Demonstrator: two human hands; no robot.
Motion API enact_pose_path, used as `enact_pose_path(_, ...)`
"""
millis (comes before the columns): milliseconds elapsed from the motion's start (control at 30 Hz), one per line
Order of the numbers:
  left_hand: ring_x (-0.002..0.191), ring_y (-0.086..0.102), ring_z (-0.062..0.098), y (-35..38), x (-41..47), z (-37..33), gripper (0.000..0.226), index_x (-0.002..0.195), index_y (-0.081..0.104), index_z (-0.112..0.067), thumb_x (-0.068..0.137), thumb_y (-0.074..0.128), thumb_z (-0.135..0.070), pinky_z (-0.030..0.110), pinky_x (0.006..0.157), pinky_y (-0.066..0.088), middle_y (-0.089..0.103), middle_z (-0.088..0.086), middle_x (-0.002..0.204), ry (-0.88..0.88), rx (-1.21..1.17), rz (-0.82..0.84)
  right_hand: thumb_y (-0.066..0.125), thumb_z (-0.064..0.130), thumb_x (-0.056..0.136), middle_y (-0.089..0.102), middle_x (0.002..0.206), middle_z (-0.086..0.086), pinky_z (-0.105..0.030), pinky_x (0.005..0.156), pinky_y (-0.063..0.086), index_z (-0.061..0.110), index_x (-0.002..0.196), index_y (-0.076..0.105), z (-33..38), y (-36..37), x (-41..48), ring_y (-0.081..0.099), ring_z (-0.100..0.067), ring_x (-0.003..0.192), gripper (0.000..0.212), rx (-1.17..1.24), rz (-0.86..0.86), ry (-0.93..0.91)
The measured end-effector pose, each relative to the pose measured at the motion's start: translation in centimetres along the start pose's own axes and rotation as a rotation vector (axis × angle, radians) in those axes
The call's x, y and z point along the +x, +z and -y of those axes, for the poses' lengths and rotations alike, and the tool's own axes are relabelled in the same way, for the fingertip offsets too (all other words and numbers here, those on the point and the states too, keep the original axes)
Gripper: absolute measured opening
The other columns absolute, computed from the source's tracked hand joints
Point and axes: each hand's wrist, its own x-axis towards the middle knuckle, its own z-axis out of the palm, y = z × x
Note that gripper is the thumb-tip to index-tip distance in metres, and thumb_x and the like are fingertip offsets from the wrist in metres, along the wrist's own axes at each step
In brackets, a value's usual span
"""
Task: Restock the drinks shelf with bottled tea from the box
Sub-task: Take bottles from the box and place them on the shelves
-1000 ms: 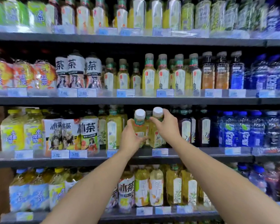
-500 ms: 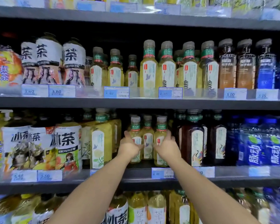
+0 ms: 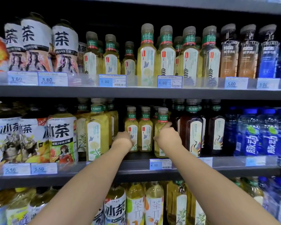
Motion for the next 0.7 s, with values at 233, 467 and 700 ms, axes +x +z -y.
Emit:
enact_pose_path(233, 0.101, 0.064, 0.027, 0.1, -0.8, -0.3, 0.032, 0.126, 0.058, -0.004, 0.096, 0.058, -0.017, 0.031, 0.076, 0.052, 0.061, 0.012, 0.114, 0.043, 0.114, -0.015, 0.067, 0.020, 0.092, 0.058, 0.129, -0.015, -0.041, 0.093, 0.048, -0.004, 0.151, -0.001, -0.3, -0.7, 0.0, 0.055, -0.031, 0.121, 0.093, 0.054, 0.049, 0.063)
enact_pose_path(467, 0.099, 0.061, 0.026, -1.2, -6.1, -0.4, 0.035, 0.122, 0.060, -0.012, 0.097, 0.052, -0.035, 0.035, 0.075, 0.049, 0.061, 0.008, 0.114, 0.117, 0.113, -0.095, 0.065, 0.028, 0.093, 0.064, 0.118, -0.016, -0.040, 0.078, 0.051, -0.003, 0.147, 0.019, -1.3, -1.8, -2.8, 0.064, -0.033, 0.108, 0.077, 0.009, -0.018, 0.026)
enact_pose_path(700, 0.091, 0.062, 0.028, -2.5, -14.5, -1.1, 0.029, 0.114, 0.058, -0.013, 0.099, 0.044, -0.034, 0.041, 0.077, 0.052, 0.066, 0.008, 0.101, 0.307, 0.134, -0.310, 0.046, 0.042, 0.098, 0.061, 0.112, -0.010, -0.044, 0.085, 0.042, 0.016, 0.124, 0.046, -1.0, -4.2, -10.0, 0.058, -0.031, 0.103, 0.037, -0.296, -0.078, -0.311)
